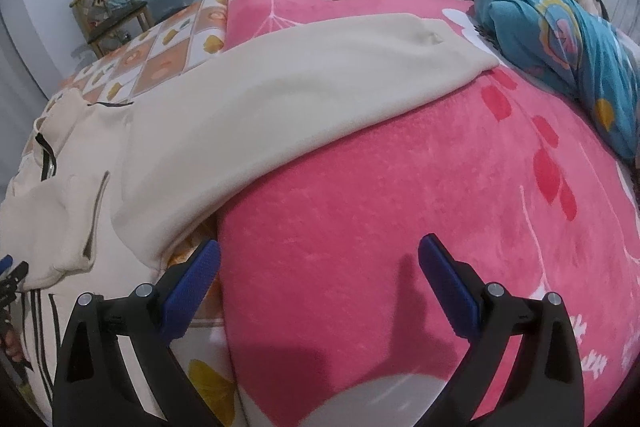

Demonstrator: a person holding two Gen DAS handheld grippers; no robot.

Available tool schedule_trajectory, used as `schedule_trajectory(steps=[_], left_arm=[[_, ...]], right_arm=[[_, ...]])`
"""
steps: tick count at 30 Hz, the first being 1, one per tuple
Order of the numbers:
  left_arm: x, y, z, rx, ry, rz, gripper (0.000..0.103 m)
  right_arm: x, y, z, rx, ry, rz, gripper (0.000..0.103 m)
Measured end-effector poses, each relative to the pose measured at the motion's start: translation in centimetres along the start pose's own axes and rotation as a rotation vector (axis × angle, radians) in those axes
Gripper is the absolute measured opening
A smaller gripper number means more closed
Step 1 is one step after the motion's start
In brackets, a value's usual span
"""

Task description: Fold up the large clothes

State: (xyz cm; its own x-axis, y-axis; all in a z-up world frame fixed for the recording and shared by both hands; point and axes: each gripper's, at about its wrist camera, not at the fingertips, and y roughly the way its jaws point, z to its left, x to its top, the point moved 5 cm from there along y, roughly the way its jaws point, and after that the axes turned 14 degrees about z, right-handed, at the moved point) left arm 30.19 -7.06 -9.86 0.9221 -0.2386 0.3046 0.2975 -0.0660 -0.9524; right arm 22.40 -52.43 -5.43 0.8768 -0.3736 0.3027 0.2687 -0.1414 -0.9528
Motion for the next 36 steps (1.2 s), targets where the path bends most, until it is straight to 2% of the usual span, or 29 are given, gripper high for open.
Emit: schedule_trajectory(steps=[9, 36], left_arm=[[0.0, 0.1, 0.1, 0.000, 0.000, 0.004, 0.097], [0.0, 0.2, 0.2, 0.002, -0.005, 0.012, 0.097]], right_arm=[[-0.5, 0.6, -0.2, -0.030, -0.008, 0.006, 0.096], [-1.1, 1.1, -1.0, -0.030, 0.001, 0.018, 0.096]])
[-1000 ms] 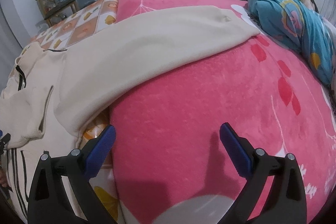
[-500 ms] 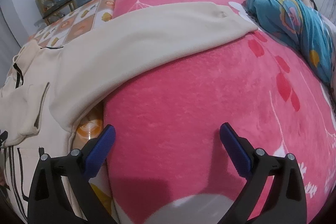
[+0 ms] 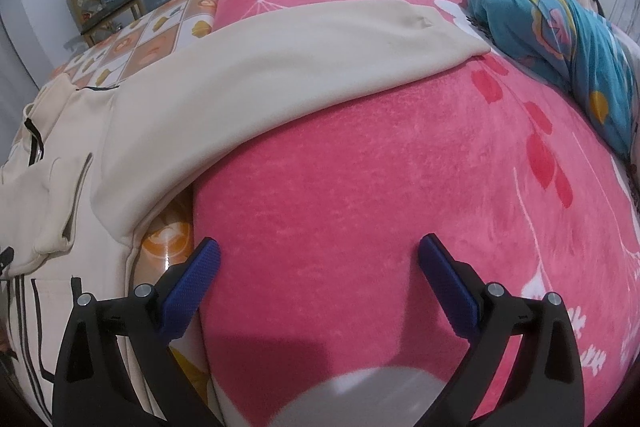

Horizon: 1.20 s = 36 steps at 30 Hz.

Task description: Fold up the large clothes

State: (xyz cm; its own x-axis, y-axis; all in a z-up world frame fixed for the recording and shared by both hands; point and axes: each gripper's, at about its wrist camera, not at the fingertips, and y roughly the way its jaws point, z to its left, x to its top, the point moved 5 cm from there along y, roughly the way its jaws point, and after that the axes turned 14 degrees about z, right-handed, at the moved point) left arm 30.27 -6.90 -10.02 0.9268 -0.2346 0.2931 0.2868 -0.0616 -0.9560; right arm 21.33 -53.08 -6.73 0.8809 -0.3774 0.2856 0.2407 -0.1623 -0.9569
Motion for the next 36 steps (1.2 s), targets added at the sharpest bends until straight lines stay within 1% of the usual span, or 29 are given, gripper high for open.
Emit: schedule_trajectory(steps=[20, 24, 26, 30, 32, 36], left_arm=[[-0.1, 0.0, 0.0, 0.000, 0.000, 0.001, 0.097], [0.0, 0.0, 0.0, 0.000, 0.001, 0.000, 0.097], [0.0, 0.0, 0.0, 0.000, 0.000, 0.002, 0.097], [-0.1, 0.0, 0.0, 0.001, -0.003, 0.011, 0.097], [0.0, 0.0, 0.0, 0.001, -0.004, 0.011, 0.097], [0.0, -0.1, 0.0, 0.001, -0.003, 0.008, 0.097]], right_arm=[[0.0, -0.1, -0.1, 0.004, 0.000, 0.002, 0.096], [0.1, -0.4, -0.3, 0.019, 0.006, 0.000, 0.096], [0.3, -1.0, -0.7, 0.045, 0.020, -0.010, 0.096], [1.2, -2.9, -3.2, 0.131, 0.082, -0.039, 0.096], [1.8, -4.0, -5.7, 0.174, 0.134, -0.067, 0.097], [3.3, -4.7, -11.2, 0.217, 0.258, -0.099, 0.096]])
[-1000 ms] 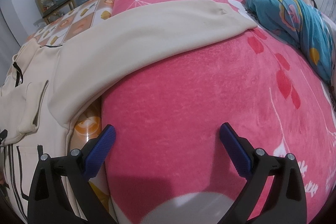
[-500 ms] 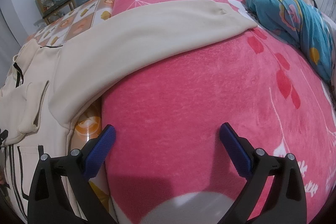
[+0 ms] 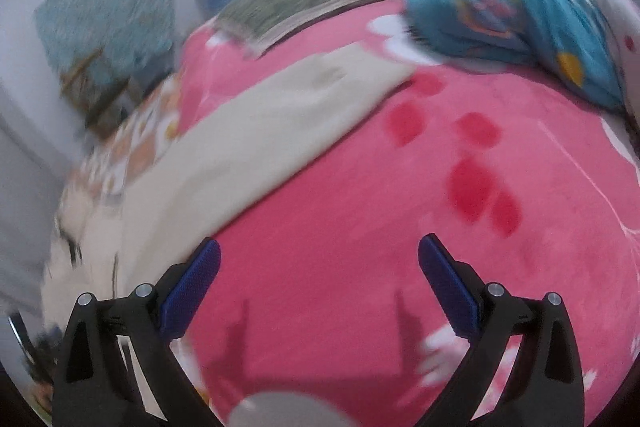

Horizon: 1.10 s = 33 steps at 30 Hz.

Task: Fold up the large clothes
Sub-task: 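Move the right tool to a jacket sleeve and grasp its cuff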

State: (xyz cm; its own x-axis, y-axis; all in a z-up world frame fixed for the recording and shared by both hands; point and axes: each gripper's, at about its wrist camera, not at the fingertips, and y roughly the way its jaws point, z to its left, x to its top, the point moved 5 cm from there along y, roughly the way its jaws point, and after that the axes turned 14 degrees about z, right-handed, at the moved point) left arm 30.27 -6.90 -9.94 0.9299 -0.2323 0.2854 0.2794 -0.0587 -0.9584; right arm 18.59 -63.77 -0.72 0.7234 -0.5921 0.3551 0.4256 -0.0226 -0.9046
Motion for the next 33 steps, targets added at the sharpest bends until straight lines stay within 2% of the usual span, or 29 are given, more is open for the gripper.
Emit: schedule_trajectory(steps=[3, 6, 11, 16, 23, 26, 27, 29, 31, 33], left_arm=[[0.1, 0.0, 0.0, -0.002, 0.005, 0.001, 0.097], [0.2, 0.0, 0.0, -0.002, 0.008, 0.002, 0.097], [0.3, 0.0, -0.1, -0.002, 0.008, 0.002, 0.097], [0.2, 0.0, 0.0, -0.002, 0.009, 0.003, 0.097], [0.2, 0.1, -0.1, -0.003, 0.006, 0.010, 0.097], [0.3, 0.1, -0.1, -0.003, 0.006, 0.008, 0.097], [0.3, 0.1, -0.1, -0.003, 0.006, 0.008, 0.097], [0.4, 0.1, -0.1, -0.002, 0.006, 0.007, 0.097], [0.3, 0.1, -0.1, -0.002, 0.006, 0.007, 0.097], [0.4, 0.1, -0.1, -0.003, 0.006, 0.007, 0.097]], right_arm=[[2.6, -0.5, -4.4, 0.093, 0.157, -0.026, 0.096], [4.9, 0.1, -7.5, 0.191, 0.274, -0.033, 0.090], [8.1, 2.5, -7.0, 0.271, 0.299, -0.026, 0.084], [11.4, 6.2, -6.0, 0.299, 0.335, 0.001, 0.071], [14.1, 10.7, -7.5, 0.256, 0.443, 0.015, 0.051], [14.8, 11.0, -7.9, 0.235, 0.458, -0.003, 0.033], [14.8, 11.1, -8.1, 0.226, 0.464, -0.005, 0.021], [14.9, 10.9, -8.3, 0.237, 0.472, -0.009, 0.011], [14.9, 9.9, -8.1, 0.256, 0.464, -0.039, 0.009], [14.8, 8.2, -7.0, 0.238, 0.411, -0.079, 0.009]])
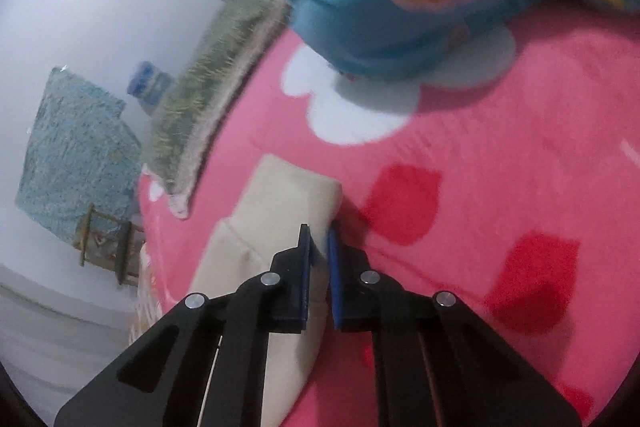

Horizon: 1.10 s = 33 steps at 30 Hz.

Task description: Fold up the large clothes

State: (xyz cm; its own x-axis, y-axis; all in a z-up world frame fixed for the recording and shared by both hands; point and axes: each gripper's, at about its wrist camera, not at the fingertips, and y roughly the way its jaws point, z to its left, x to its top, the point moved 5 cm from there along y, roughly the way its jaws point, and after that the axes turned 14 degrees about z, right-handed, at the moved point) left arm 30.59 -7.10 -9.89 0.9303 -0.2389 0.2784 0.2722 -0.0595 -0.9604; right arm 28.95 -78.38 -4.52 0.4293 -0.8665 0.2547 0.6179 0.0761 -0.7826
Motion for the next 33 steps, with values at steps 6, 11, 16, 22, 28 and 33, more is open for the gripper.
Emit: schedule_trajectory(steps=[6, 11, 16, 22, 28, 33], left_arm=[[0.0, 0.0, -0.1, -0.005, 0.014, -0.008, 0.097], [0.1, -0.1, -0.1, -0.006, 0.018, -0.018, 0.097], [0.1, -0.5, 0.0, 0.026, -0.002, -0.043, 0.096], [-0.6, -2.9, 0.0, 0.051, 0.017, -0.119, 0.095], [-0.8, -3.0, 1.0, 0.015, 0.010, -0.110, 0.068], [-0.7, -1.3, 1.8, -0.007, 0.001, -0.070, 0.059]], right_arm=[[-1.6, -4.4, 5.7, -0.023, -0.184, -0.063, 0.008], [-4.0, -8.5, 12.4, -0.005, -0.340, -0.101, 0.008], [-7.2, -11.4, 18.0, 0.027, -0.449, -0.125, 0.008], [-10.4, -12.2, 22.1, 0.039, -0.514, -0.122, 0.008], [-12.9, -12.9, 24.1, 0.039, -0.545, -0.122, 0.008], [-14.7, -14.0, 26.2, 0.046, -0.565, -0.128, 0.008]])
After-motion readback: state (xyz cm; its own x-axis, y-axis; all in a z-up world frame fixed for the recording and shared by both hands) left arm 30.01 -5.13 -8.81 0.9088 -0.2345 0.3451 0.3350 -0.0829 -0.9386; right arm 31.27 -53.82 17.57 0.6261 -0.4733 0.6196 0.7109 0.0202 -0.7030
